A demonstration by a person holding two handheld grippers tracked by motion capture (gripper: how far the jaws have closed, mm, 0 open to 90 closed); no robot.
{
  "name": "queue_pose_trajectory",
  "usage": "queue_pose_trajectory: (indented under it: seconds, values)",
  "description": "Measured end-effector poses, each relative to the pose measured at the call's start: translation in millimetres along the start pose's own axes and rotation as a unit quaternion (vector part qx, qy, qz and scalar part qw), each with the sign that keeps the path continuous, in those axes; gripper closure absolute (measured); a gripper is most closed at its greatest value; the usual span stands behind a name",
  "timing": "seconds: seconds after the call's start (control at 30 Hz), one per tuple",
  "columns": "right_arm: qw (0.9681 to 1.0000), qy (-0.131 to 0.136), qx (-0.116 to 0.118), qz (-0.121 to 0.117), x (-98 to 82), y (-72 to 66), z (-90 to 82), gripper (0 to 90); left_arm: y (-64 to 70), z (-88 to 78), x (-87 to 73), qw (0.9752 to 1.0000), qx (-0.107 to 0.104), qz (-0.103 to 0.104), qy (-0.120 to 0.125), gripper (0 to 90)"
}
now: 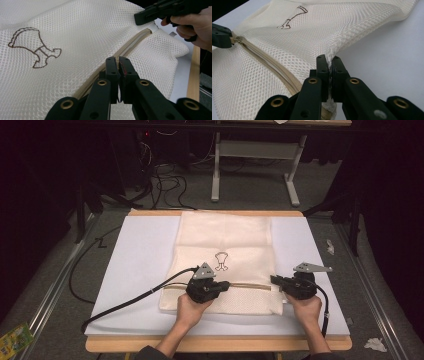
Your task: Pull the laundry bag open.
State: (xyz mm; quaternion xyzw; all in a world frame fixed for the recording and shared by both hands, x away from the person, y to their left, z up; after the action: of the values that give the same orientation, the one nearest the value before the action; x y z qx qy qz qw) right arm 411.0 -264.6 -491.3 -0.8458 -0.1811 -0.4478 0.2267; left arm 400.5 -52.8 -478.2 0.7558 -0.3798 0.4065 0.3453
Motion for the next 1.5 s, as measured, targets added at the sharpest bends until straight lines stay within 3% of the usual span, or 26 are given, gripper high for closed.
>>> queue_pose_trajectory:
  seconds: [1.17,1.37,1.5]
  values:
    - [0.9999,-0.003,-0.006,-0.013,4.7,-6.9,3.2,88.2,-13.0,-28.4,2.4,0.9997,0.014,-0.001,0.019,87.1]
    - [0.9999,-0.006,-0.008,-0.014,4.3,-5.7,3.4,88.2,-19.3,-35.7,0.8,0.9994,0.016,-0.014,0.027,87.1]
    - [0.9999,-0.006,-0.009,-0.012,4.9,-5.9,3.3,88.2,-19.9,-37.3,1.0,0.9995,0.017,-0.011,0.026,87.1]
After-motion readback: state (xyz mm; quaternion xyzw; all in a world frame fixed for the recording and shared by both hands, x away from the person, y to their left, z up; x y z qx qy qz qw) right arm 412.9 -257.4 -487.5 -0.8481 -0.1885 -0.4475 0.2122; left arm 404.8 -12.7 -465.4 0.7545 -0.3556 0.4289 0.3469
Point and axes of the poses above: each handheld gripper's, and its own axes: z roughly forward along the jaws, x roughly out of its top, y roughly to its right, the point moved 9 cm from there along z, roughly forward along the jaws, and after that the axes turned 5 degrees about y, right-handed, at the moved point
